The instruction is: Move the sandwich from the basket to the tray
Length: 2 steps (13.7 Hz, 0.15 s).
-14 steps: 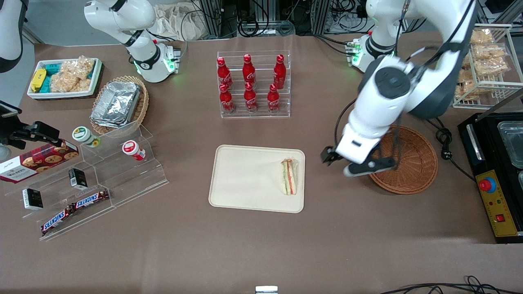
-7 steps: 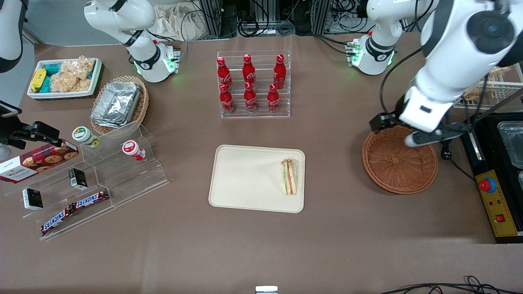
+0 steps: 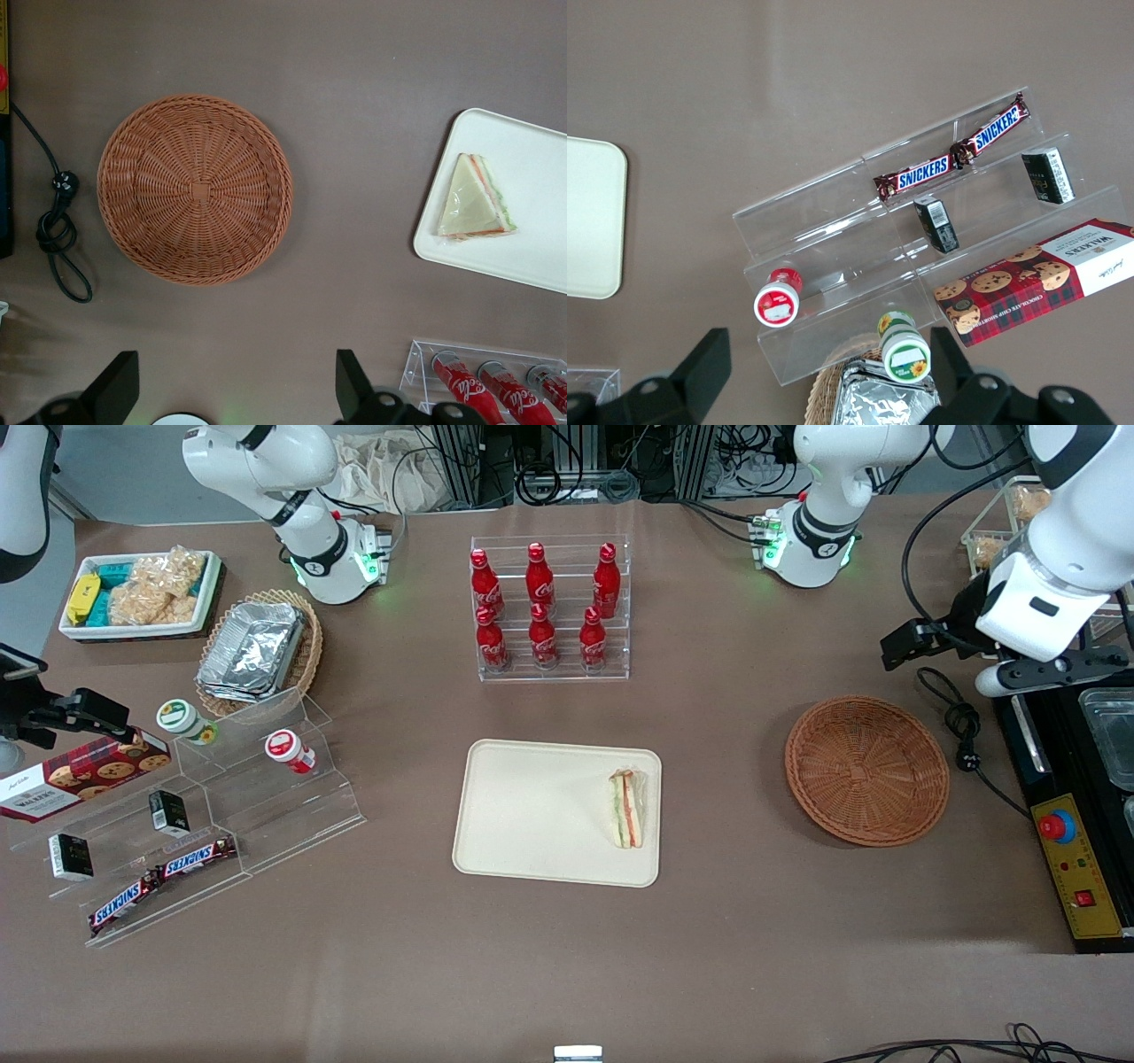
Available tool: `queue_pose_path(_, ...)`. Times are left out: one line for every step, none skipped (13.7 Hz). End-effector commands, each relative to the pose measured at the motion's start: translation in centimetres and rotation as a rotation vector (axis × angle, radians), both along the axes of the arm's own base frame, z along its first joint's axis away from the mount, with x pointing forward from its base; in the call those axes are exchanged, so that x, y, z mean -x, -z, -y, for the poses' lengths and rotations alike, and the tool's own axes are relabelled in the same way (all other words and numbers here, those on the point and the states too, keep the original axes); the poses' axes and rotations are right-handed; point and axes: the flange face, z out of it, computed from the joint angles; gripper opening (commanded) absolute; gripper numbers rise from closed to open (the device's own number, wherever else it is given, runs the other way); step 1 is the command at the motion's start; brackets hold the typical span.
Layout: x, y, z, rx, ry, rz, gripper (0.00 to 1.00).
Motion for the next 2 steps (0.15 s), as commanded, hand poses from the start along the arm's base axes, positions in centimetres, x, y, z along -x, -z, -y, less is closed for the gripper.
queue_pose_path(-0.46,-1.26,0.19,0.020,0.012,-0.013,1.00)
queue_pose_path(-0.24,-1.21,0.16,0.017,0.020,-0.038,1.00)
